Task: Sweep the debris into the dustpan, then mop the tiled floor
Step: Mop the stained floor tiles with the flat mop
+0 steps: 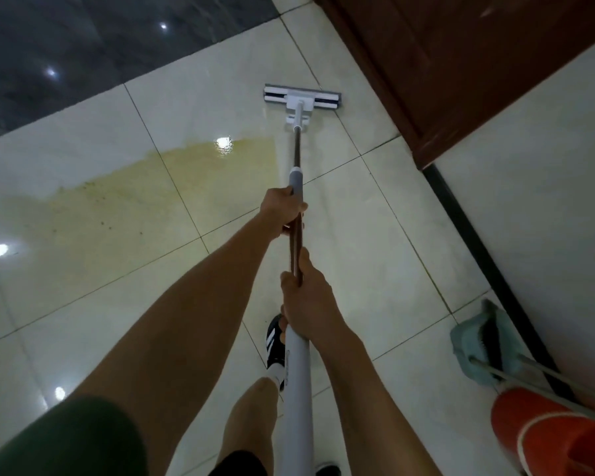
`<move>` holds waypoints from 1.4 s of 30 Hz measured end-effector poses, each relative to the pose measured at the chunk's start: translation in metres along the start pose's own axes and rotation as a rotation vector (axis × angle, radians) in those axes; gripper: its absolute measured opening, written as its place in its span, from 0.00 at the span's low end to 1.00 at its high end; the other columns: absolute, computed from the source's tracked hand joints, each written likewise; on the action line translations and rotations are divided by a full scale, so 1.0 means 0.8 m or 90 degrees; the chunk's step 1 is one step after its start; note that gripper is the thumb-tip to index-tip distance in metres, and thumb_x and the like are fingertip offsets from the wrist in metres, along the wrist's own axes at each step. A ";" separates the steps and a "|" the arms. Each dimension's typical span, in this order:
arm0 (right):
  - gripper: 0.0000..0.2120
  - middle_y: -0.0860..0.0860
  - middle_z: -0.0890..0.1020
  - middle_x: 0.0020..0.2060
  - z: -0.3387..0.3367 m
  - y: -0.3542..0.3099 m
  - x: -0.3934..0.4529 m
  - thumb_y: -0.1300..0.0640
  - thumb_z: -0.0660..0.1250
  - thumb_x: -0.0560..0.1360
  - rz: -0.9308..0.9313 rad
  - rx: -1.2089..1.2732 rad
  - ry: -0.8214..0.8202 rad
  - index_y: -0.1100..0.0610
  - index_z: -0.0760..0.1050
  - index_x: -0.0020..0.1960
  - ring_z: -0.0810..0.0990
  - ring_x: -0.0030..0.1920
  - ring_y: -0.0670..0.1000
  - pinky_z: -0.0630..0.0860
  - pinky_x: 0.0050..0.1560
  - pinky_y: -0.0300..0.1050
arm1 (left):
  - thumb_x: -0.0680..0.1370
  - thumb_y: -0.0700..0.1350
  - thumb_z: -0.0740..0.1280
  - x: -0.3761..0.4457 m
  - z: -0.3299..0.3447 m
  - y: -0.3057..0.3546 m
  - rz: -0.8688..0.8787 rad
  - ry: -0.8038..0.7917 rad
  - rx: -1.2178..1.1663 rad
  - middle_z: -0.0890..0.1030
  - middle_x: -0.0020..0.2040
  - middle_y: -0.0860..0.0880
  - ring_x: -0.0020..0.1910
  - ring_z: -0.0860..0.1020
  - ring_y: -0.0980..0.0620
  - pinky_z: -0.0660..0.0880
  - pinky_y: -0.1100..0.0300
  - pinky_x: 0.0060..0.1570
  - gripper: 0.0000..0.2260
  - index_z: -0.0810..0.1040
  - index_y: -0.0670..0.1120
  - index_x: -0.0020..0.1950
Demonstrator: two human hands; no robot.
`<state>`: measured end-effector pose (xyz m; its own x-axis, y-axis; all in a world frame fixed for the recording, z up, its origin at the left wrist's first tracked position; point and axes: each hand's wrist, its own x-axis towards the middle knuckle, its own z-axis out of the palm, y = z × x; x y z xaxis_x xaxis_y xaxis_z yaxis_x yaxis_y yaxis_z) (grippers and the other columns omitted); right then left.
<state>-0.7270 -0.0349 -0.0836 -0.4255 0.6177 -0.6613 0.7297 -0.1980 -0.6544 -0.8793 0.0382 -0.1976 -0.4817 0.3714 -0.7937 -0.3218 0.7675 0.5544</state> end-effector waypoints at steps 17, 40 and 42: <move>0.18 0.64 0.82 0.52 0.049 0.241 -0.267 0.53 0.57 0.83 0.002 0.002 0.022 0.61 0.70 0.69 0.81 0.45 0.56 0.78 0.42 0.39 | 0.78 0.38 0.71 -0.231 0.050 -0.283 -0.043 -0.050 -0.065 0.83 0.44 0.40 0.29 0.84 0.47 0.80 0.54 0.28 0.09 0.76 0.42 0.56; 0.24 0.45 0.80 0.49 0.031 0.347 -0.357 0.46 0.58 0.82 0.014 -0.110 -0.005 0.47 0.61 0.77 0.81 0.47 0.45 0.79 0.57 0.43 | 0.80 0.38 0.68 -0.309 0.109 -0.373 -0.063 0.000 -0.075 0.80 0.53 0.39 0.36 0.83 0.44 0.82 0.52 0.32 0.29 0.62 0.49 0.79; 0.24 0.47 0.81 0.51 0.035 0.321 -0.321 0.46 0.58 0.82 0.005 -0.113 -0.002 0.48 0.62 0.77 0.81 0.46 0.44 0.79 0.56 0.41 | 0.79 0.38 0.69 -0.279 0.093 -0.345 -0.048 0.003 -0.061 0.80 0.55 0.37 0.40 0.84 0.40 0.84 0.43 0.42 0.29 0.64 0.50 0.79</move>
<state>-0.4457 -0.2656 -0.0924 -0.4210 0.6140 -0.6676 0.8159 -0.0652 -0.5745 -0.6224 -0.2175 -0.1921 -0.4565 0.3115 -0.8334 -0.4334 0.7402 0.5140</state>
